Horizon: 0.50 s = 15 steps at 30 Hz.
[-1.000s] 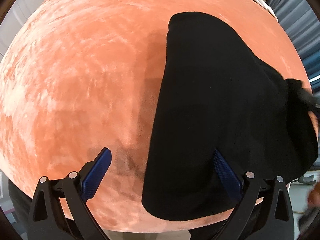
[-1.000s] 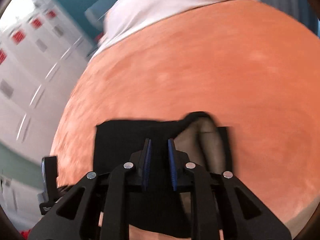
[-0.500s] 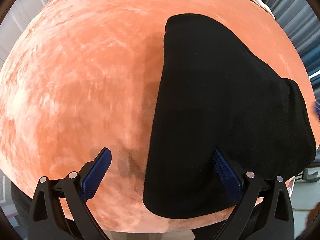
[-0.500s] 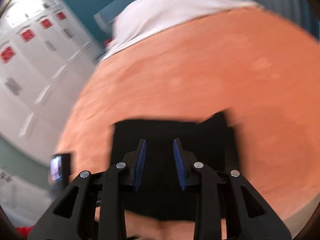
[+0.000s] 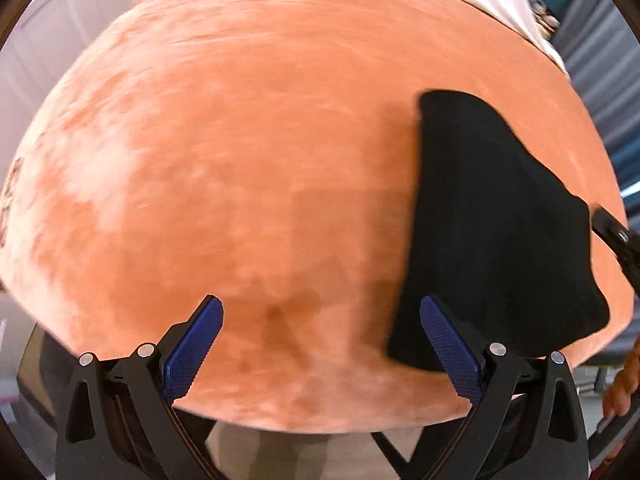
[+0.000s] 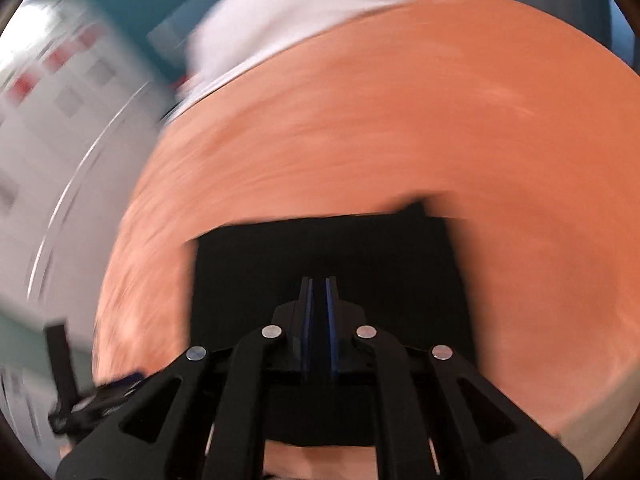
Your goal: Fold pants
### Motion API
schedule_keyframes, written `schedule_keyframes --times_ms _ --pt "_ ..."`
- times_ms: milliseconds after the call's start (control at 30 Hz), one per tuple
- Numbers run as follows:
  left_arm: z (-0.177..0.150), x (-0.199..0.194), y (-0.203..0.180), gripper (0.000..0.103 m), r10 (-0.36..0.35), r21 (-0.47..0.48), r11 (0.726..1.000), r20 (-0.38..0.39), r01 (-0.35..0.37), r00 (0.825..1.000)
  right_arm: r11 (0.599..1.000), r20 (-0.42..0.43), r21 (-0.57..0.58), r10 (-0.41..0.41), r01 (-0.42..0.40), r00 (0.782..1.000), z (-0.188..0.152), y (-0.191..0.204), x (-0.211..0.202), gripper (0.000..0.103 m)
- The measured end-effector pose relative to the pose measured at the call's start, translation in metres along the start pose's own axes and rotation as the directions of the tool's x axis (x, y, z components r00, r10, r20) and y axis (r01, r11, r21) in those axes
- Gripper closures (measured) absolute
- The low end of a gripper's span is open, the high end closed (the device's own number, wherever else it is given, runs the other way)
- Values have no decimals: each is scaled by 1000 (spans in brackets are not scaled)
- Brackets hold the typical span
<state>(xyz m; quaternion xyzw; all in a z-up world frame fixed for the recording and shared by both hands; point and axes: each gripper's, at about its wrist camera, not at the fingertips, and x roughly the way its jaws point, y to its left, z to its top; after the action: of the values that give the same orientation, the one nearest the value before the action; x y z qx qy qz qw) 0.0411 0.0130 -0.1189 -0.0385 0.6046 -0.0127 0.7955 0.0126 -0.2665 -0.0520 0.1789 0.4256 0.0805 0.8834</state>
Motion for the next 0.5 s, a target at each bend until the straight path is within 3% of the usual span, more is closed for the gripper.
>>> schedule_keyframes --times_ms 33,100,167,200,233,300,333,400,433,500 --pt "-1 -4 7 5 17 -5 1000 4 -17 1000 997 -56 -67 43 -47 998 5 31 32 96" --pt "-2 -6 17 5 54 -5 999 18 -54 998 992 -121 -95 67 -79 990 10 56 79 96" --pt "2 -6 25 5 98 11 995 29 -98 995 994 -203 -109 -3 -20 979 16 68 141 97" --pt "3 -6 25 5 109 18 994 34 -109 993 995 -219 -99 8 -30 976 15 63 157 97" --pt "4 -9 26 5 109 28 994 43 -110 993 994 -219 -9 106 -111 970 18 59 169 99" --pt "5 -12 22 5 99 41 994 57 -102 993 983 -263 86 178 -161 948 28 58 174 100" --pt "8 -10 20 5 91 46 994 60 -94 994 987 -267 38 160 -155 950 31 71 166 100" --pt "12 -7 15 5 71 51 996 57 -73 996 989 -239 -23 135 -144 962 28 74 144 99" --pt "15 -3 12 5 62 52 997 53 -65 997 995 -165 -32 83 -90 983 28 64 117 98" --pt "19 -1 7 5 39 54 998 52 -42 998 1000 -85 0 -7 7 996 26 27 85 96"
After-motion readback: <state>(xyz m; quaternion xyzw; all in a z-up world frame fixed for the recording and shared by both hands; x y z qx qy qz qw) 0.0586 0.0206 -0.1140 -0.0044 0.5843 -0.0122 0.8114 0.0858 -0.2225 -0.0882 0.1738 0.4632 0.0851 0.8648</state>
